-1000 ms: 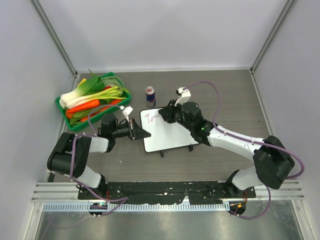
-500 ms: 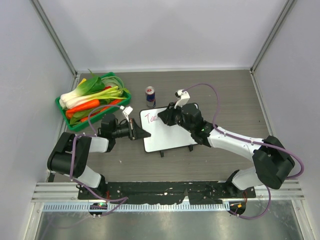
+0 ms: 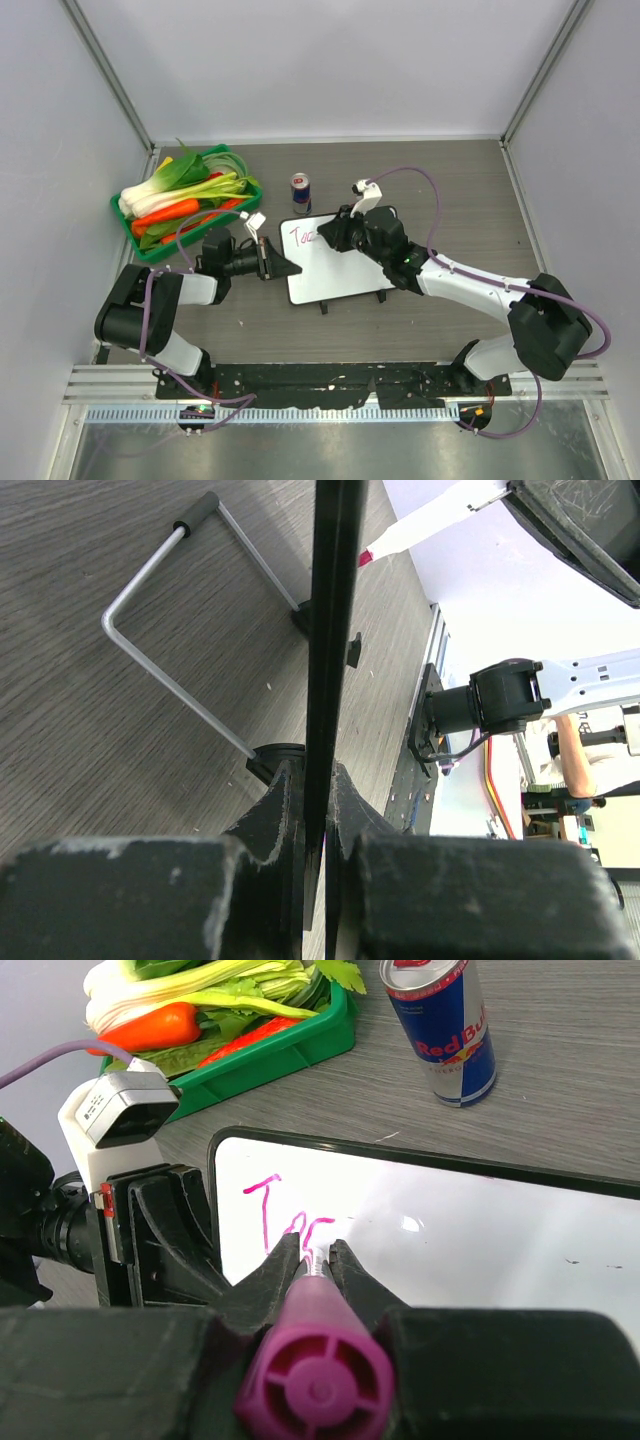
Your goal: Write a sentence on the whiteboard
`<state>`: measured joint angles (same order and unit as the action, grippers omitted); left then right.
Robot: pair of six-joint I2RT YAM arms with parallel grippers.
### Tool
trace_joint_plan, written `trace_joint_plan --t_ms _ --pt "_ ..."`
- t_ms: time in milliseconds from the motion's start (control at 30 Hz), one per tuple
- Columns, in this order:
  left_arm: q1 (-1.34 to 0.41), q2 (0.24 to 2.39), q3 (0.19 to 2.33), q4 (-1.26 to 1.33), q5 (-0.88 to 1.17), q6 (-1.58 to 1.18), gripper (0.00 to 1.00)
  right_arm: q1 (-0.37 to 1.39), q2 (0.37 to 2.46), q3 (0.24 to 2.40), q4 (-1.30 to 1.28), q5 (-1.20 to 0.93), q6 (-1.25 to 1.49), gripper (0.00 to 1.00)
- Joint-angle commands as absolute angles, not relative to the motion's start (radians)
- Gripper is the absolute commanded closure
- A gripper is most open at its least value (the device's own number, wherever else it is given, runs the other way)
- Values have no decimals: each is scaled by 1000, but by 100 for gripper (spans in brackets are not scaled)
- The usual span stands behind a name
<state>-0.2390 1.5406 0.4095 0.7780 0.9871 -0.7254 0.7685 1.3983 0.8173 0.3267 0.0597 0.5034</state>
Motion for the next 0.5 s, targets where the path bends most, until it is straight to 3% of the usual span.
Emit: trace_joint_plan --t_ms 0,467 --pt "-236 1562 420 729 925 -693 100 765 1373 815 305 126 480 100" --pt "-236 1562 420 729 923 -693 100 764 1368 853 291 155 472 99"
